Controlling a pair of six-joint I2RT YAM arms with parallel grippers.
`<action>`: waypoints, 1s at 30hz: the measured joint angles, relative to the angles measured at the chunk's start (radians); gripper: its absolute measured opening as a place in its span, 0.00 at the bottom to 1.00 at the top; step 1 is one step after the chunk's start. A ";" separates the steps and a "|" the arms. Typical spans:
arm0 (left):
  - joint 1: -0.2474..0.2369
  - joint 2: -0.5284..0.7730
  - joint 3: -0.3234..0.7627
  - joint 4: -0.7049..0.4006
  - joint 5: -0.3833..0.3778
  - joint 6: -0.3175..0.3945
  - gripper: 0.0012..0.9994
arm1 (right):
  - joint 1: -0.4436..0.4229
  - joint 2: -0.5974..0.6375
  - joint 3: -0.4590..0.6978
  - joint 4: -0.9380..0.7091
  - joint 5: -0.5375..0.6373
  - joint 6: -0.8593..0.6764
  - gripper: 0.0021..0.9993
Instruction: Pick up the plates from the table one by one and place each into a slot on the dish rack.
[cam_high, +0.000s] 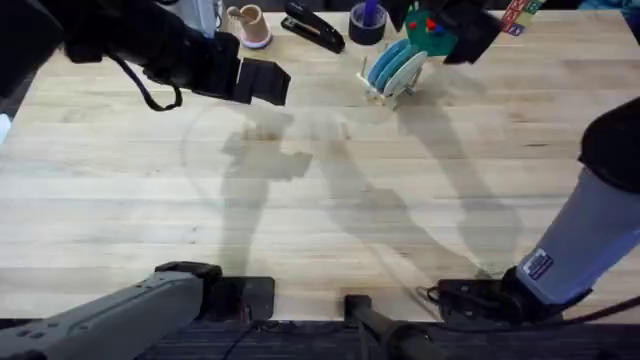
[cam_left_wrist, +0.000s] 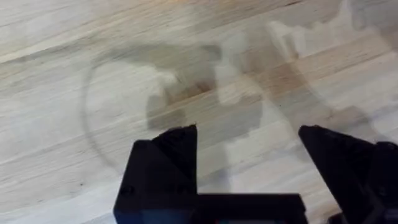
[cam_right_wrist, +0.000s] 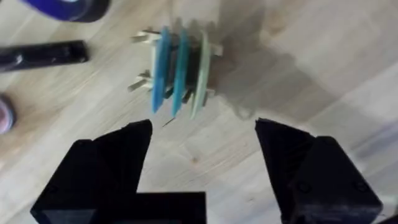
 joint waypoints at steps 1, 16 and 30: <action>0.000 0.000 0.000 0.000 0.000 0.000 1.00 | 0.000 0.000 0.013 0.000 0.000 -0.028 0.99; 0.000 0.000 0.000 -0.005 0.000 0.000 1.00 | 0.014 -0.026 0.069 -0.106 0.022 -0.538 1.00; 0.000 0.000 0.000 -0.004 0.000 0.000 1.00 | 0.030 -0.265 -0.087 -0.132 0.053 -0.665 1.00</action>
